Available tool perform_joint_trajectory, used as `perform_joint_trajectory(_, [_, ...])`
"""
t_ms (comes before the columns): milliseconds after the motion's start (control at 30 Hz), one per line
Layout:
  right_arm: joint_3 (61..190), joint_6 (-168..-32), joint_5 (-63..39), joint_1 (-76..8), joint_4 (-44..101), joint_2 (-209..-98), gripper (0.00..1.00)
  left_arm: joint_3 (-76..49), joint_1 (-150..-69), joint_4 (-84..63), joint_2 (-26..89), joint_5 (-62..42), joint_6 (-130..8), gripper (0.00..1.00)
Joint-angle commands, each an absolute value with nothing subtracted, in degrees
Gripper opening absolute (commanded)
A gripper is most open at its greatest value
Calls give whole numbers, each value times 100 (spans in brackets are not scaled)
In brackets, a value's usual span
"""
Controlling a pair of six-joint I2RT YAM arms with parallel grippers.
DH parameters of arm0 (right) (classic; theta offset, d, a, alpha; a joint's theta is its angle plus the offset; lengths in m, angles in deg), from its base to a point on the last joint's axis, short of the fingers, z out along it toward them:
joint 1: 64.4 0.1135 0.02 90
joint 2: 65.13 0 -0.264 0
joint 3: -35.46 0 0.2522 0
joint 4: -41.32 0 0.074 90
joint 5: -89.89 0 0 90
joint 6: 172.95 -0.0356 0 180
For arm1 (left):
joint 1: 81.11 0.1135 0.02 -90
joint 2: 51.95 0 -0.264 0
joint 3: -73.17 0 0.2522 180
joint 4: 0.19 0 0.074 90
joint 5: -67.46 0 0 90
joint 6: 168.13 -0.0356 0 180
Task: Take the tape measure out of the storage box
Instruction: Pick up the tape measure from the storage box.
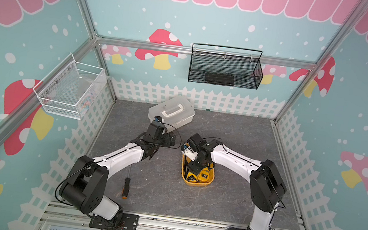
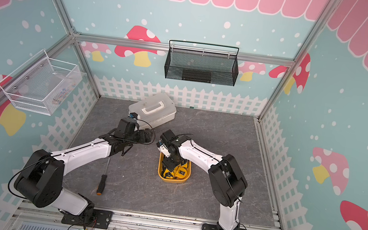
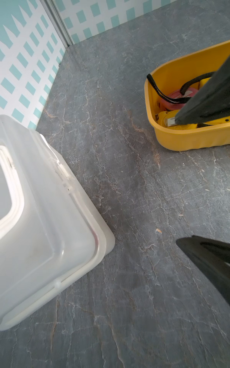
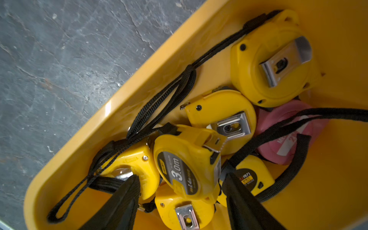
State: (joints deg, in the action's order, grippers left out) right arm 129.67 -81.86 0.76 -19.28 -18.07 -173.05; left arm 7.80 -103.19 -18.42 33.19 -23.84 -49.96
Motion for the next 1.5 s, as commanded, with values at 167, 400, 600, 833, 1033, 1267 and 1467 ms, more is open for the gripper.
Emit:
perform_joint_trajectory(167, [12847,-7947,448,-1791,-1837,-17368,69,844,-10259,-1897,3198,-2325,-4947,89])
perform_joint_trajectory(400, [12721,-7601,631,-1780,-1925,-17538,69,861,-10238,-1903,3190,-2310,-4930,89])
perform_joint_trajectory(600, [12606,-7346,675,-1773,-1920,-17532,69,837,-10245,-1894,3232,-2277,-4904,89])
perform_joint_trajectory(833, [12672,-7499,826,-1752,-1762,-17739,69,805,-10239,-1891,3277,-2254,-4882,89])
perform_joint_trajectory(1033, [12842,-7867,1320,-1756,-1590,-17816,68,837,-10223,-1913,3198,-2299,-4904,89])
perform_joint_trajectory(1267, [13215,-8084,1473,-1773,-1531,-17942,67,861,-10207,-1922,3179,-2309,-4895,89])
perform_joint_trajectory(1467, [13382,-8112,1424,-1782,-1481,-17919,67,923,-10210,-1918,3106,-2341,-4886,89])
